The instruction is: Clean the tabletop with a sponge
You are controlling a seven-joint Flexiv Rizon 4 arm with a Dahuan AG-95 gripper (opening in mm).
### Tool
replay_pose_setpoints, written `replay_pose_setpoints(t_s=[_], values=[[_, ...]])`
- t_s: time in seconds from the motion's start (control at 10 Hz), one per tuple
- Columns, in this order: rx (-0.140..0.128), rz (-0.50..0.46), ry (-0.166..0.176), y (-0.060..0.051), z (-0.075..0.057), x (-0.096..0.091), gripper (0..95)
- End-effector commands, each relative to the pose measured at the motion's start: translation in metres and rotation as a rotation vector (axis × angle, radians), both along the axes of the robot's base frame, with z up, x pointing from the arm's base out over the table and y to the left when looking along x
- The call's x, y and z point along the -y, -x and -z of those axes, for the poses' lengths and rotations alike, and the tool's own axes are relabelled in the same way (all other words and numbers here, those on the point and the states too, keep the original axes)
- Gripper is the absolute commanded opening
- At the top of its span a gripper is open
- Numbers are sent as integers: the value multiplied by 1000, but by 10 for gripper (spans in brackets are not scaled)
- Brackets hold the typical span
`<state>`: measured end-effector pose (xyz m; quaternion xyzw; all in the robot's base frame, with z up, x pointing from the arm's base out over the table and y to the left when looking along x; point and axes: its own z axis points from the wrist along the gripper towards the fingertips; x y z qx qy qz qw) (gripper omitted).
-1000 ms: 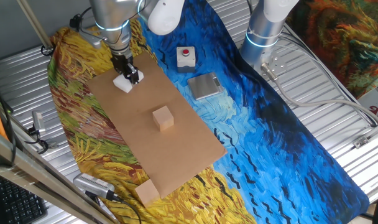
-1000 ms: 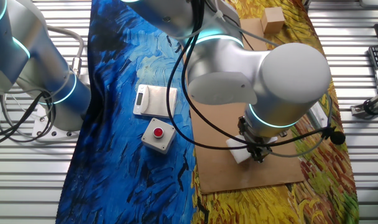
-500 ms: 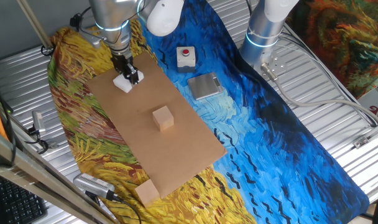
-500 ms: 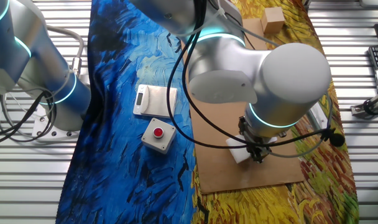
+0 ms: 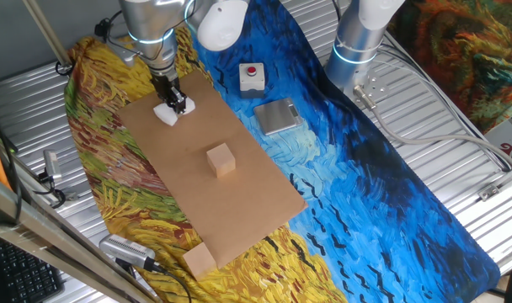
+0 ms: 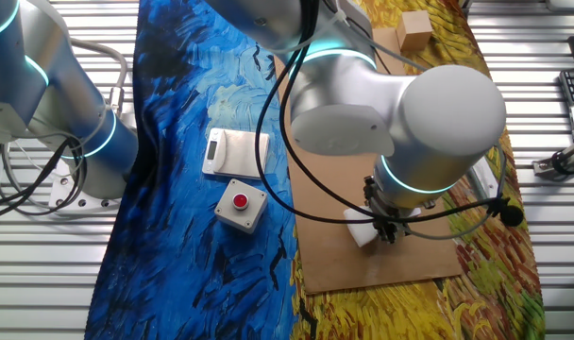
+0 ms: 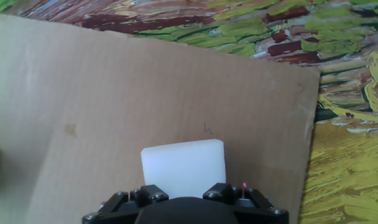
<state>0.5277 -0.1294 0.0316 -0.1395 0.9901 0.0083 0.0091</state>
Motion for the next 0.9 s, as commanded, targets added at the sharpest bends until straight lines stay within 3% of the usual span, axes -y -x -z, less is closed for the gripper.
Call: replay_pose_setpoints(t_s=[0.1,0.9], values=[[1,7,3,1,0,0,380],[-10,91,5,1,5,0,380]])
